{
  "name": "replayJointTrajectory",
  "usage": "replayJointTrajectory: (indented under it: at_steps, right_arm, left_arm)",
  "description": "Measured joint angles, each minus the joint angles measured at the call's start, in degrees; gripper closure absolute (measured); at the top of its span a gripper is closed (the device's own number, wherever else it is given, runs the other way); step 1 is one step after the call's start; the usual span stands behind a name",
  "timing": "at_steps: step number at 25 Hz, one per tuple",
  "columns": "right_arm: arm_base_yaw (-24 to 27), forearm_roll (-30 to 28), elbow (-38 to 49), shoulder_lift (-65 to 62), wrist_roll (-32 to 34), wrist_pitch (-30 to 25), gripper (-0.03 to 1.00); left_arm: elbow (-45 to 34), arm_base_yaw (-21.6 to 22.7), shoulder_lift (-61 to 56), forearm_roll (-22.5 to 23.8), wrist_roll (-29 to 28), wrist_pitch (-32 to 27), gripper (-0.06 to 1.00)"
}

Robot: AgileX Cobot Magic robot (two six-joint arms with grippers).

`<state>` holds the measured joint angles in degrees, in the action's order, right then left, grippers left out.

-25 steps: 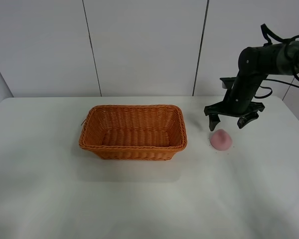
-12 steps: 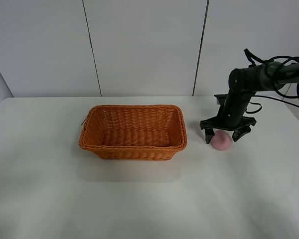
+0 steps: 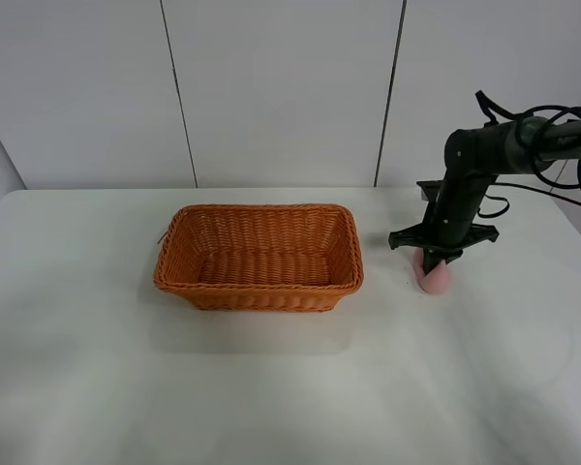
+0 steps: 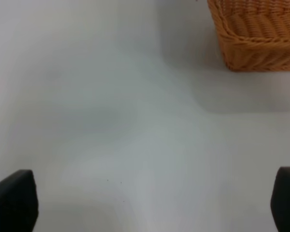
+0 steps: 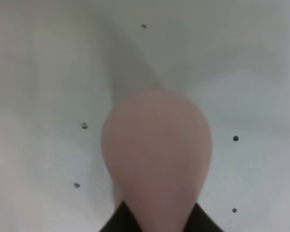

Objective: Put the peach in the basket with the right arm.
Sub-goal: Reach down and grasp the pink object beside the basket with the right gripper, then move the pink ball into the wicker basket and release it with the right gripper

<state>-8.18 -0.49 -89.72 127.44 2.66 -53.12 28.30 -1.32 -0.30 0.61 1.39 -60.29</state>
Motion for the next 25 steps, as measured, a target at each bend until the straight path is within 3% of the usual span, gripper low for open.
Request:
replayJointTrajectory:
  at_steps: [5, 11, 16, 25]
  right_arm:
    - [-0.4, -0.2, -8.0, 0.1, 0.0, -8.8, 0.96]
    - [-1.7, -0.3, -21.0, -2.8, 0.0, -15.1, 0.96]
    - [-2.4, -1.8, -30.6, -3.5, 0.0, -16.2, 0.96]
    - [-4.9, 0.1, -32.5, -3.5, 0.0, -16.9, 0.96]
  left_arm:
    - [0.0, 0.0, 0.0, 0.0, 0.0, 0.0, -0.04]
    - [0.0, 0.0, 0.0, 0.0, 0.0, 0.0, -0.04]
    - [0.0, 0.0, 0.0, 0.0, 0.0, 0.0, -0.04]
    - [0.0, 0.0, 0.0, 0.0, 0.0, 0.0, -0.04]
